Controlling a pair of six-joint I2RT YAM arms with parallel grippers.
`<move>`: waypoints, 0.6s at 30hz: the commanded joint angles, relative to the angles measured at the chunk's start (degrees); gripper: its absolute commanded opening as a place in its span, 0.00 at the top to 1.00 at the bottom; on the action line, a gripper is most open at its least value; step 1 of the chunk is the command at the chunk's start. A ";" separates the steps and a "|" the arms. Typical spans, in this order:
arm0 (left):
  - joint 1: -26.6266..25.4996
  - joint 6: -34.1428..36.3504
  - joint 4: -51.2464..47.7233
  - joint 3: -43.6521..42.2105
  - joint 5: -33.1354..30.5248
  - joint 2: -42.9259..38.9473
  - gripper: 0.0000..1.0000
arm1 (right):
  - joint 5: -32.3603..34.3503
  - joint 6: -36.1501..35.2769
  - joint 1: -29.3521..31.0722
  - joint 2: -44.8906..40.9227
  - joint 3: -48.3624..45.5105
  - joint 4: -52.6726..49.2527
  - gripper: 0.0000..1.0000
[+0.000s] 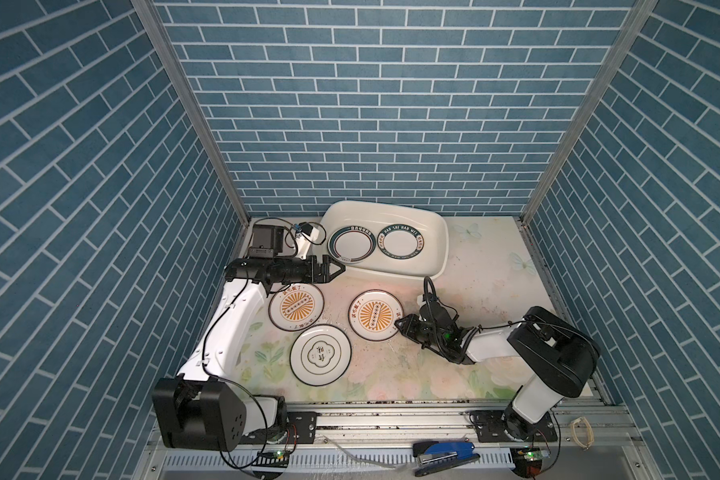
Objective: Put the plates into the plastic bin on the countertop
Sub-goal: 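Move the right gripper toward the orange sunburst plate nearest the bin, then lower the right gripper onto the sunburst plate rim and close it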
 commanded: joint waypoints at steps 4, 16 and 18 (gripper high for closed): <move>0.06 -0.12 0.58 -0.41 0.69 -0.78 0.01 | 0.61 2.96 -1.17 1.94 -1.82 1.21 0.80; 0.01 0.04 0.68 -0.51 1.03 -0.88 0.00 | -1.58 3.98 -1.66 5.44 -2.00 5.46 0.81; 0.08 -0.04 0.68 -0.54 1.04 -0.88 0.00 | -1.25 4.54 -1.74 5.73 -2.20 5.80 0.83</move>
